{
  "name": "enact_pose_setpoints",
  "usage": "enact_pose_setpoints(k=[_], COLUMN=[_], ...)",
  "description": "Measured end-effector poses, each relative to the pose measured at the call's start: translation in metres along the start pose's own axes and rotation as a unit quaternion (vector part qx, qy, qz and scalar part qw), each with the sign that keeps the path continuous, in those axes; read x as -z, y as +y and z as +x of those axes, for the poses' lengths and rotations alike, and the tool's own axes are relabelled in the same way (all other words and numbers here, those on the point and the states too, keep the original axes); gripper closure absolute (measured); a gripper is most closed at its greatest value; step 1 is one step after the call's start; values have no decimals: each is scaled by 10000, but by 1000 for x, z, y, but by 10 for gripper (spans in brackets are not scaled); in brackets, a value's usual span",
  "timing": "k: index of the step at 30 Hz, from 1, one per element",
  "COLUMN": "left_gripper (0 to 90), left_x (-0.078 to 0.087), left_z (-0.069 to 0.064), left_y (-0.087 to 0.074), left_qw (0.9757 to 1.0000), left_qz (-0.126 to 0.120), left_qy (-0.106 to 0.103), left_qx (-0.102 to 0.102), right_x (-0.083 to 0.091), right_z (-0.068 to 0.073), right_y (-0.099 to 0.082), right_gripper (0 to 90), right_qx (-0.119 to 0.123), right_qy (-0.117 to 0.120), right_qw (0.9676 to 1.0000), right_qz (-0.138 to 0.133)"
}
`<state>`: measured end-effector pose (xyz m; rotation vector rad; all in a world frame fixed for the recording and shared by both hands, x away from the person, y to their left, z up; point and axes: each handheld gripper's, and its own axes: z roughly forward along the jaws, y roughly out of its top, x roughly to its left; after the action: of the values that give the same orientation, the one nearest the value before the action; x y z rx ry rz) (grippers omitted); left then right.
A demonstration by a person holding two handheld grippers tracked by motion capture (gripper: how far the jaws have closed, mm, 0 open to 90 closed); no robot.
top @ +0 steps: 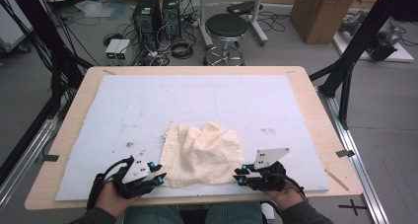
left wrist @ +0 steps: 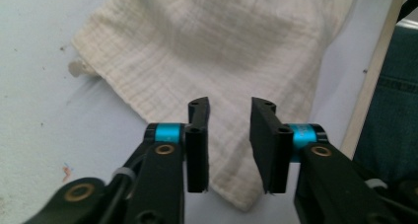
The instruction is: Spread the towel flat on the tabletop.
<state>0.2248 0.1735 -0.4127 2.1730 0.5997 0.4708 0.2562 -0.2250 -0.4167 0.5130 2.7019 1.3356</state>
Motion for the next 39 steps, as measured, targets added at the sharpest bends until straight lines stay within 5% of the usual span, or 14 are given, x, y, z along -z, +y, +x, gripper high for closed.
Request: enact_pose_setpoints(k=[5, 10, 21, 25, 35, 37, 39], left_gripper=[587, 545, 516, 484, 453, 500, 661], left_x=[-1, -10, -52, -69, -103, -105, -106], left_z=[14, 36, 82, 101, 119, 118, 117], left_y=[12, 27, 49, 48, 32, 31, 31], left_qw=[9999, 9990, 9969, 9937, 9900, 9901, 9910], left_qz=[-143, -332, -414, -432, 13, 124, 188], left_qy=[42, 18, 1, -230, -214, -220, -329], left_qx=[84, 291, 670, 1011, 1391, 1383, 1287], right_x=[8, 7, -25, -45, -84, -87, -88], right_z=[-8, -35, -99, -117, -145, -147, -145], right_y=[18, 41, 79, 87, 75, 73, 74], right_gripper=[658, 627, 581, 576, 601, 697, 812], right_qx=[20, 30, -190, -317, -886, -995, -883], right_qy=[-120, -373, -573, -448, -38, 50, 90], right_qw=[9995, 9984, 9976, 9983, 9960, 9948, 9956], right_qz=[-296, -412, -341, -215, 115, 202, 293])
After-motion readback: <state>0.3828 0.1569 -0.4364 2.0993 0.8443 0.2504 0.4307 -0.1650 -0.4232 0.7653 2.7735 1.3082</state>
